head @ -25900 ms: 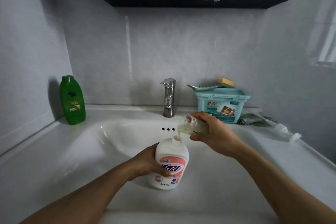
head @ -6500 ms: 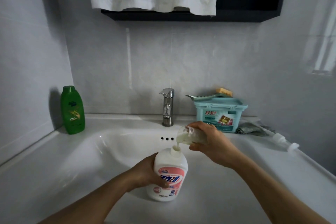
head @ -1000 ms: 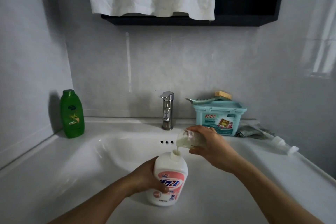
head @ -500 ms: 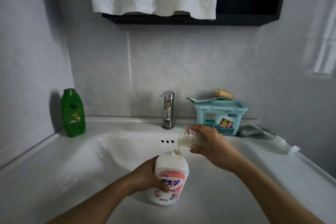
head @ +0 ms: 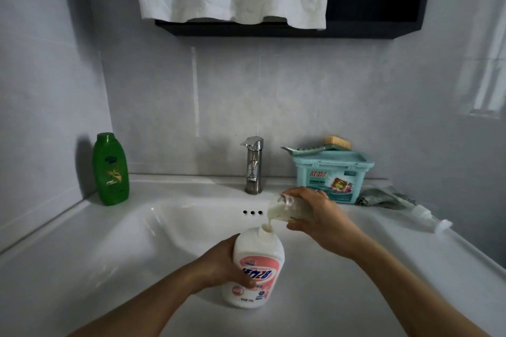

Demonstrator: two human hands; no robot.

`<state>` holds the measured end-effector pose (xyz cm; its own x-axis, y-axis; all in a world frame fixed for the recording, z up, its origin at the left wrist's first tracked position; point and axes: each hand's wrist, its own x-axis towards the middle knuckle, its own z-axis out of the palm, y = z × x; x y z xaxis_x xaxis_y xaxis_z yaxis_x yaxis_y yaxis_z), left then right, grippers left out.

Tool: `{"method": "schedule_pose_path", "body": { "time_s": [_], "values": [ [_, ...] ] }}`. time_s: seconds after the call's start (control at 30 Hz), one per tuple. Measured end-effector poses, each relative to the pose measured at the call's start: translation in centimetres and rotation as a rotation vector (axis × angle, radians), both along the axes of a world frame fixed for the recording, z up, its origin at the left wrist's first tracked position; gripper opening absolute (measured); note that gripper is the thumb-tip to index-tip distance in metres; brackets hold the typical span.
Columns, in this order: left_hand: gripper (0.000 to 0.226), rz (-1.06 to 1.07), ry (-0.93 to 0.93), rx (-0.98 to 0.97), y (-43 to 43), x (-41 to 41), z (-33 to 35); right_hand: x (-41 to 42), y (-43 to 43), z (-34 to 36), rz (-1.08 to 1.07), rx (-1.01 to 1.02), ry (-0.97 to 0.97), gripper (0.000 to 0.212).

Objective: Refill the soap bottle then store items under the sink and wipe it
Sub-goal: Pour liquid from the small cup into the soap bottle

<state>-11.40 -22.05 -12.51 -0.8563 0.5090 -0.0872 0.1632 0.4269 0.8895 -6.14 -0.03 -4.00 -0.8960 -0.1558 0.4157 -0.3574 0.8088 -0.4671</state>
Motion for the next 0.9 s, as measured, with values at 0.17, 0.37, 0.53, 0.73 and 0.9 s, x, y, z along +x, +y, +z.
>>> {"method": "schedule_pose_path", "body": {
  "time_s": [0.17, 0.37, 0.53, 0.73, 0.9],
  "values": [
    [0.071, 0.0, 0.004, -0.002, -0.01, -0.05, 0.0, 0.06, -0.01, 0.01, 0.003, -0.006, 0.003, 0.051],
    [0.071, 0.0, 0.006, 0.005, -0.02, 0.04, 0.01, 0.15, -0.03, 0.11, 0.013, -0.012, -0.001, 0.051],
    [0.071, 0.001, 0.012, -0.005, -0.05, -0.02, 0.0, 0.12, -0.09, 0.14, 0.014, -0.014, -0.004, 0.051],
    [0.068, 0.001, 0.0, 0.005, -0.02, 0.05, 0.07, 0.16, -0.07, 0.18, 0.018, -0.008, 0.002, 0.051],
    [0.069, 0.008, 0.006, 0.007, -0.02, -0.12, -0.09, 0.18, -0.11, 0.23, 0.013, -0.007, 0.005, 0.051]
  ]
}}
